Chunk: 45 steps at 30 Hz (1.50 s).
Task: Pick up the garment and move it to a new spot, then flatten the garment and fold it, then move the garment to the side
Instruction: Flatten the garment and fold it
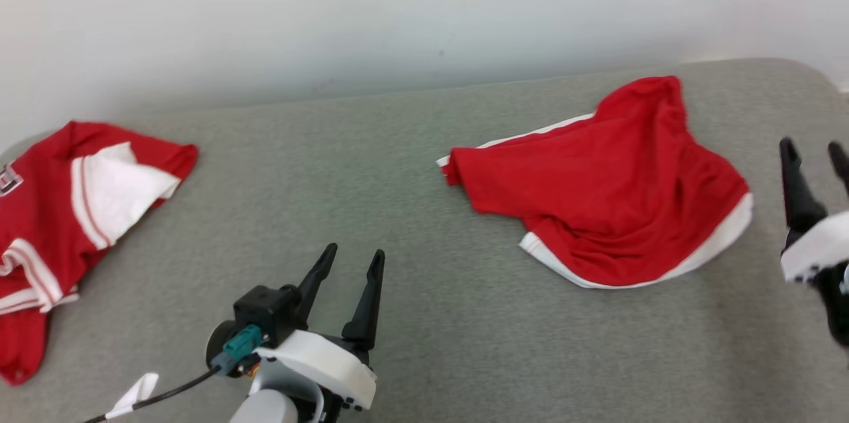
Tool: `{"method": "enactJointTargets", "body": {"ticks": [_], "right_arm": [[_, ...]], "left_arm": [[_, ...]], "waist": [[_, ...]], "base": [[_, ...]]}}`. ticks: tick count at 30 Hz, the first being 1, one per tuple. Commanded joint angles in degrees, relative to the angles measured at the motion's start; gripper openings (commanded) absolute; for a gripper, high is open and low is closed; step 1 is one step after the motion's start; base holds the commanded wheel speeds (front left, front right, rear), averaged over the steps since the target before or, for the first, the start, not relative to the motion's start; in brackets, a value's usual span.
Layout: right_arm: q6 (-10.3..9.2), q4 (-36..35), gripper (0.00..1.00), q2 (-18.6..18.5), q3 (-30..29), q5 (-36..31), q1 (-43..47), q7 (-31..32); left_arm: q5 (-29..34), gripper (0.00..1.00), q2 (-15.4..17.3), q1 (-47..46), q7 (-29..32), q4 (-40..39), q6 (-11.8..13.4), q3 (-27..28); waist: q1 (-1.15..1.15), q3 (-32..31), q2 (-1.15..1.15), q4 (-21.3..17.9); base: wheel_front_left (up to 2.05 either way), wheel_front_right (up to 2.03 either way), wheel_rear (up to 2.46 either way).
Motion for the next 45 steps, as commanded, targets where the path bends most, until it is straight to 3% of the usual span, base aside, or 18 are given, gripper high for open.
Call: {"method": "enactJointTargets", "body": {"ticks": [1, 7, 12, 18, 24, 41, 42, 43, 45], "right_arm": [[-0.11, -0.71, 1.00, -0.45, -0.07, -0.60, 1.41, -0.49], [-0.11, -12.77, 1.00, 1.25, -4.49, -6.39, 12.15, -2.26], [-0.11, -24.61, 1.00, 5.80, -11.16, -11.76, 20.85, -2.26], [-0.11, -32.81, 1.00, 9.79, -12.41, -16.17, 27.08, -2.28], [-0.11, -36.09, 1.00, 11.82, -11.09, -17.31, 29.06, -2.28], [-0.11, -36.26, 1.00, 14.50, -9.67, -17.88, 26.85, -2.29], [-0.11, -36.17, 1.00, 14.63, -9.75, -17.93, 26.81, -2.29], [-0.11, -36.10, 1.00, 14.75, -9.85, -17.97, 26.75, -2.29], [-0.11, -35.90, 1.00, 14.91, -10.19, -18.13, 26.74, -2.29]], "left_arm": [[0.53, 1.00, 0.49, -0.62, 0.12, 0.06, -0.19, -0.04], [0.48, 1.00, 1.17, -2.41, 2.41, 1.04, -0.88, -0.98], [0.22, 1.00, 2.07, -5.68, 6.98, 3.87, -2.81, -3.67], [-2.92, 1.00, 2.06, -11.53, 14.40, 9.56, -4.53, -8.10], [-7.16, 1.00, 2.03, -17.92, 19.01, 15.90, -4.89, -14.15], [-16.78, 1.00, 2.88, -32.49, 17.49, 33.48, -4.82, -26.64], [-17.46, 0.89, 2.91, -32.72, 17.42, 34.01, -4.82, -27.32], [-17.83, 0.53, 2.96, -32.97, 17.25, 34.44, -4.83, -28.03], [-18.91, 0.00, 2.97, -33.26, 16.57, 34.87, -4.83, -29.48]], "waist": [[0.00, -1.03, 0.00, -1.94], [0.00, -0.30, 0.00, -5.42], [0.00, 0.82, 0.00, -8.00], [0.00, 1.55, 0.00, -10.98], [0.00, 2.91, 0.00, -13.55], [0.00, 8.01, 0.00, -18.53], [0.00, 8.10, 0.00, -18.55], [0.00, 8.16, 0.00, -18.53], [0.00, 8.09, 0.00, -18.29]], "base": [[0.00, 0.00, 0.00], [0.00, 0.00, 0.00], [0.00, 0.00, 0.00], [0.00, 0.00, 0.00], [0.00, 0.00, 0.00], [0.00, 0.00, 0.00], [0.00, 0.00, 0.00], [0.00, 0.00, 0.00], [0.00, 0.00, 0.00]]}}
